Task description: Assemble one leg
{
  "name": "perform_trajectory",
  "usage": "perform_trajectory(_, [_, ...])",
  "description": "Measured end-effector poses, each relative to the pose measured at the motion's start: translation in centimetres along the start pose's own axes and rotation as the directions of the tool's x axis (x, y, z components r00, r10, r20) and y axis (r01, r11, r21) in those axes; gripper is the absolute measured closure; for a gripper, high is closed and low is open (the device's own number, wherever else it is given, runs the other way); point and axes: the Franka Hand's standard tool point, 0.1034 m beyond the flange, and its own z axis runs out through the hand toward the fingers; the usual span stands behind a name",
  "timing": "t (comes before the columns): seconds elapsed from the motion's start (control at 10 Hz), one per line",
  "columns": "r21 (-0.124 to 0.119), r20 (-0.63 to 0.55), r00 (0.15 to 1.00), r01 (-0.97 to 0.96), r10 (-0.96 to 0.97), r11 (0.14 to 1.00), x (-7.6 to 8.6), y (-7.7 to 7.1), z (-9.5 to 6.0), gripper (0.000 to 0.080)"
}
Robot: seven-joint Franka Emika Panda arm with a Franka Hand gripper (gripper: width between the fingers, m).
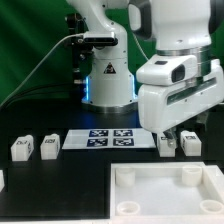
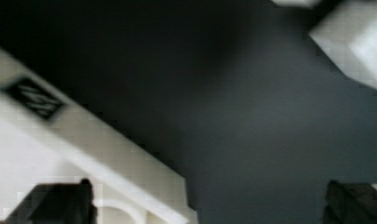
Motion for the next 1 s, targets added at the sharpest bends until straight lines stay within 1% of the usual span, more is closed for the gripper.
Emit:
perform_trajectory(0.1, [0.002,0.000,0.998,-0.061,0.061,0.998,0.0,-0.1,0.0,0.0151])
perform_trajectory(0.2, [0.014,0.000,0.976,-0.219,0.219,0.976,0.1,-0.5,0.1,0.0151])
perform_trajectory(0.3, [0.025,0.012,0.922,-0.388,0.388,0.921,-0.3,-1.5,0.5,0.0151])
perform_trajectory(0.4, [0.026,0.026,0.875,-0.484,0.483,0.875,-0.5,-2.7,0.9,0.0151])
perform_trajectory(0.5, [0.031,0.036,0.776,-0.631,0.630,0.775,-0.4,-4.0,1.1,0.0151])
perform_trajectory(0.6, [0.032,0.033,0.798,-0.603,0.602,0.797,-0.3,-3.8,1.1,0.0151])
perform_trajectory(0.7, [0.023,0.073,0.802,-0.595,0.593,0.803,-0.7,-3.5,1.1,0.0151])
perform_trajectory(0.8, [0.022,0.083,0.804,-0.593,0.589,0.805,-0.6,-3.6,1.0,0.0151])
perform_trajectory(0.9, [0.004,0.192,0.785,-0.601,0.589,0.799,-1.6,-4.1,1.1,0.0151])
perform_trajectory(1.0, [-0.015,0.323,0.727,-0.637,0.607,0.771,-1.9,-5.2,0.9,0.0151])
